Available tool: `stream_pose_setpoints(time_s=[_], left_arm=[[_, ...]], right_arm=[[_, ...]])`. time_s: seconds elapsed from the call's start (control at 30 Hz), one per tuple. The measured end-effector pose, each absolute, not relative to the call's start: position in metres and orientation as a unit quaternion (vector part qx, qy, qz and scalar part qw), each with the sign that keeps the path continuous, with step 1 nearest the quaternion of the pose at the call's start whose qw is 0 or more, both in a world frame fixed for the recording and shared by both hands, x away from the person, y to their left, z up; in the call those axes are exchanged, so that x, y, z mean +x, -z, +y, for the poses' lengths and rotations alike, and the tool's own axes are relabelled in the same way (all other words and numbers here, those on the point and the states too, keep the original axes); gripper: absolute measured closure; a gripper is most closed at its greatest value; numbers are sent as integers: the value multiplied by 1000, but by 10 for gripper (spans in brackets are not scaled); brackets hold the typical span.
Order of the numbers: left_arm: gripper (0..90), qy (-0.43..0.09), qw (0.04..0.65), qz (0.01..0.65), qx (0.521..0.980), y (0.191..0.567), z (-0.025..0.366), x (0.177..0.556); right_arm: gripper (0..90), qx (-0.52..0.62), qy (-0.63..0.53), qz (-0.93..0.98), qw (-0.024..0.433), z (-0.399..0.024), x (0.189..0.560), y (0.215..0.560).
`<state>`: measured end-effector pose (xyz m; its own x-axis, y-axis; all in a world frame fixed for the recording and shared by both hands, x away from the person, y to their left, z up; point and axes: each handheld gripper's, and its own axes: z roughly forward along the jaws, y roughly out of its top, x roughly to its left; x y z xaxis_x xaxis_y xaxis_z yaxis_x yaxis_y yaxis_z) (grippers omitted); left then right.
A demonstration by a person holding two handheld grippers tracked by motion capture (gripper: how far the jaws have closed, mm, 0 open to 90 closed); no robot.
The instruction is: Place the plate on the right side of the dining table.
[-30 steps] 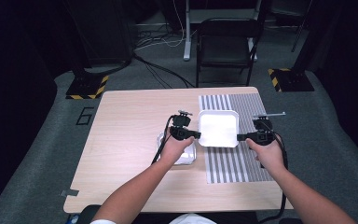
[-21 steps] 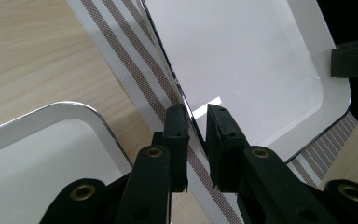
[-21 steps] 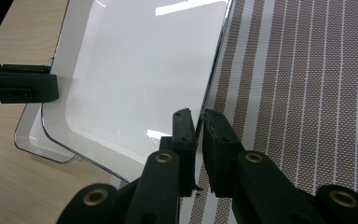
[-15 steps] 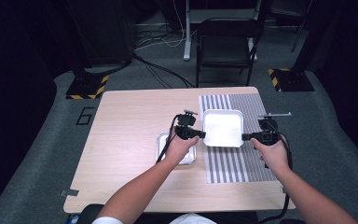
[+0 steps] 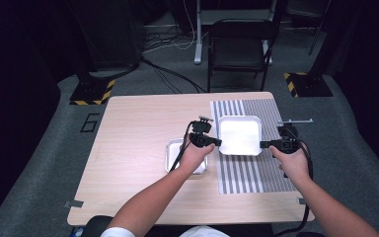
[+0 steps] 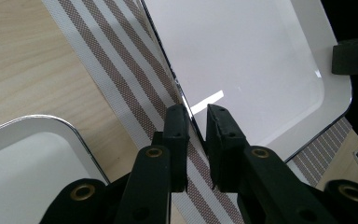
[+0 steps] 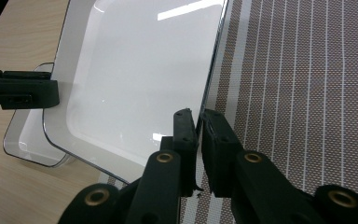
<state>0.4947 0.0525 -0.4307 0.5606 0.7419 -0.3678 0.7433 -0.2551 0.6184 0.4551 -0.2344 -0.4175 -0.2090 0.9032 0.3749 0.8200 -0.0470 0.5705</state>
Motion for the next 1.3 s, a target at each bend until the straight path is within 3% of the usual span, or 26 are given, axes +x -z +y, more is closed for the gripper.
stream_pose_setpoints(time_s=[1.3], left_arm=[[786, 11, 382, 460, 801, 445, 18, 502]], right_arm=[[845, 643, -346, 679, 71, -263, 457, 436]])
